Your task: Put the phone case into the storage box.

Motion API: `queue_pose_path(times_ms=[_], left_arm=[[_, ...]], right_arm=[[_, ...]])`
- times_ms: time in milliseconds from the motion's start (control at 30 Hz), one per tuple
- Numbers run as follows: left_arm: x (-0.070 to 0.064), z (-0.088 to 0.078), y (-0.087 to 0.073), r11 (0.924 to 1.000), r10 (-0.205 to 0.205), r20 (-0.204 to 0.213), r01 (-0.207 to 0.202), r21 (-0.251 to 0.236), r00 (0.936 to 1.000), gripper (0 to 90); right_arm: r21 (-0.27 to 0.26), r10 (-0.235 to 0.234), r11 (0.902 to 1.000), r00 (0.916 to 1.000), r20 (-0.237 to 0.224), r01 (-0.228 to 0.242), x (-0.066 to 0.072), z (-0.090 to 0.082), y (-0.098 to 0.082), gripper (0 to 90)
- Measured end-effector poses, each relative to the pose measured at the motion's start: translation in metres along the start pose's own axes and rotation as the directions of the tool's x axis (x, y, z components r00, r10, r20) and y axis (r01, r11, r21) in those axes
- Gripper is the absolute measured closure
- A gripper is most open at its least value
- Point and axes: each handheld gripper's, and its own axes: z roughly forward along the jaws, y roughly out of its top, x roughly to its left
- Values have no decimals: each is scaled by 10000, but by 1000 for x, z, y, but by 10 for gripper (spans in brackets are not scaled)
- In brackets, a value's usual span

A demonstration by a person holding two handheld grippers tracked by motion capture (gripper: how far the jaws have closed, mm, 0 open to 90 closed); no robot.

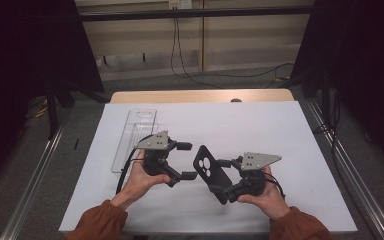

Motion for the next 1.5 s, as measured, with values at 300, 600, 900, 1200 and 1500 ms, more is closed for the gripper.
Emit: queue_pose_path(times_ms=[300,600,900,1200,1500], left_arm=[[2,4,2,9998,160,276,-164,129,9995,30],[2,9,1,9991,158,762,-187,371,9970,33],[2,10,4,9977,401,1273,-467,489,9910,41],[3,10,7,9945,547,1676,-688,795,9843,63],[3,10,5,9943,561,1934,-723,779,9795,72]], right_arm=[[75,-48,10000,9996,-289,50,2,2,0,144],[229,-50,9997,9979,-639,65,3,5,-1,144],[222,-12,9997,9958,-914,32,4,6,-1,145],[374,52,9993,9935,-1140,-9,4,8,-2,145],[440,46,9990,9916,-1291,10,6,8,-2,145]])
